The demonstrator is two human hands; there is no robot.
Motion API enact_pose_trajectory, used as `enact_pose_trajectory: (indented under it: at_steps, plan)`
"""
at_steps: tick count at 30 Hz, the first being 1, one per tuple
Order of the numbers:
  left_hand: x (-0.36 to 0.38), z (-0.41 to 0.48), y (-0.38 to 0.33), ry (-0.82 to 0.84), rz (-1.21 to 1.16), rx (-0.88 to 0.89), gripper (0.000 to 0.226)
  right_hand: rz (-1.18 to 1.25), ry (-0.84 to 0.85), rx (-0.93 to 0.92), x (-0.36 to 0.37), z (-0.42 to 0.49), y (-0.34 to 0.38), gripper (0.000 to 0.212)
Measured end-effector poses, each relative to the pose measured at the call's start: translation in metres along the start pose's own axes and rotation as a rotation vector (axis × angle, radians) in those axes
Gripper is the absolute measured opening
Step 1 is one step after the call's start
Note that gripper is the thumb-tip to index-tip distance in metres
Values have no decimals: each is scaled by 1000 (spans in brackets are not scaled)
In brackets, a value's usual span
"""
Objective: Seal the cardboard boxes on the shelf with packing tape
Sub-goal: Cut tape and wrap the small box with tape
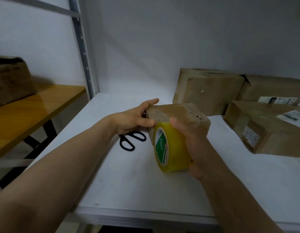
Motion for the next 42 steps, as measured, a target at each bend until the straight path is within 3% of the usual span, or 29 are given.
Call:
enact_pose_trajectory:
  at_steps: [2,5,15,18,20,22,25,27,30,32,37,40,42]
  plan:
    - [2,-3,1,24,-8,4,136,8,1,11,-2,0,-2,36]
    - [11,-5,-2,50,91,-13,117,17,-7,31,-5,1,-4,31]
    - [3,-9,-14,-90,236,72,77,18,50,-13,-4,1,4,23]
    - [-7,-10,-16,-171,358,87,77,12,96,-55,-1,-3,8,8]
    - [-8,-10,-33,-252,410,150,73,2,102,-80,0,-3,10,21]
    - [-6,-7,-48,-315,416,156,72,-4,90,-87,0,-1,10,17]
    - [5,8,-44,-234,503,56,81,8,91,-94,2,0,10,11]
    - [9,14,-34,-191,468,-39,75,15,99,-98,2,-1,11,11]
    - [-1,19,-36,-307,381,-22,86,26,107,-95,1,0,11,21]
    - [2,22,-31,-293,373,-43,96,28,98,-86,-1,3,9,21]
    - [7,27,-25,-252,334,-74,84,23,107,-73,-1,7,7,23]
    - [7,24,-20,-272,311,-76,71,32,102,-73,-2,6,8,13]
    - [7,20,-17,-285,305,-13,61,47,118,-73,-1,5,9,30]
Point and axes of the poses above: each hand's wrist, its own z-axis towards the middle knuckle, its own x-axis out of the palm, y = z × x, the point moved 10 cm from there along z, towards the middle knuckle, and after that the axes turned 3 degrees about x, right-handed, at the moved point
